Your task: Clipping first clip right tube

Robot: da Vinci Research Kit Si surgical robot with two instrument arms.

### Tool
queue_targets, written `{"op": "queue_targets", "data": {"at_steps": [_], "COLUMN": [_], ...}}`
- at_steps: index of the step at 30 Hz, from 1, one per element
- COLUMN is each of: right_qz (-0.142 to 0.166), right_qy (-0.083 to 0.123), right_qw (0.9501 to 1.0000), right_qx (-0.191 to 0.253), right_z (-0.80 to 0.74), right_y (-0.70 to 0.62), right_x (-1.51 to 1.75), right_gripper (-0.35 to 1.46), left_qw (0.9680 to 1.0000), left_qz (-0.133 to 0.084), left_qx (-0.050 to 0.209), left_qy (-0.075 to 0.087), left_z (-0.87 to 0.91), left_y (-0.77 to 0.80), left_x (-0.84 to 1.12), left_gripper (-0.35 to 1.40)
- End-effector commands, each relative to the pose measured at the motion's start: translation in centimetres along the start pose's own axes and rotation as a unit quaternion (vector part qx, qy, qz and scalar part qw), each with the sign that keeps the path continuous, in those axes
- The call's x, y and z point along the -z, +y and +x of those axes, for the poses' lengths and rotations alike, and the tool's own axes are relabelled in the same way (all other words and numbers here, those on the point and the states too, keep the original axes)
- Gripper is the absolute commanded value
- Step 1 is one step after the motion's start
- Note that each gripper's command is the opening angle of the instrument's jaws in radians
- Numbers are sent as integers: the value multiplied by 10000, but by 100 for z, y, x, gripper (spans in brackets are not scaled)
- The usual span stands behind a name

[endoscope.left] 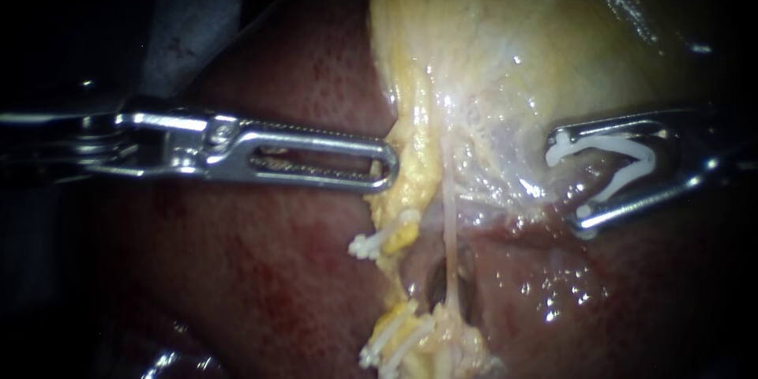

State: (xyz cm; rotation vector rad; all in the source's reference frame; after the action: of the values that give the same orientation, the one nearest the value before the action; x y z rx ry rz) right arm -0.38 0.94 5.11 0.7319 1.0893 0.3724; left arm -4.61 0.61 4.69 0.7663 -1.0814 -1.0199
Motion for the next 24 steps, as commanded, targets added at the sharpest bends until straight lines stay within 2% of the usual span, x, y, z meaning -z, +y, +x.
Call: {"op": "queue_targets", "data": {"at_steps": [1,7,14,20,24], "right_qz": [-1,9,87,195,416], "right_qy": [0,-4,-36,-91,-177], "right_qw": [10000,10000,10000,9997,9990], "right_qx": [0,7,33,139,35], "right_z": [0,-2,-8,-22,-35], "right_y": [0,-2,-5,-12,-19], "right_x": [0,-3,-14,-40,-64], "right_gripper": [59,59,59,59,56], "left_qw": [10000,10000,10000,10000,10000], "left_qz": [4,57,6,-20,-18], "left_qx": [0,21,64,75,75], "left_qy": [3,33,-25,-49,-48], "left_z": [0,-6,-17,-20,-20], "left_y": [0,-3,-8,-7,-7], "left_x": [1,13,38,49,50], "left_gripper": [-35,-35,-35,-35,-35]}}
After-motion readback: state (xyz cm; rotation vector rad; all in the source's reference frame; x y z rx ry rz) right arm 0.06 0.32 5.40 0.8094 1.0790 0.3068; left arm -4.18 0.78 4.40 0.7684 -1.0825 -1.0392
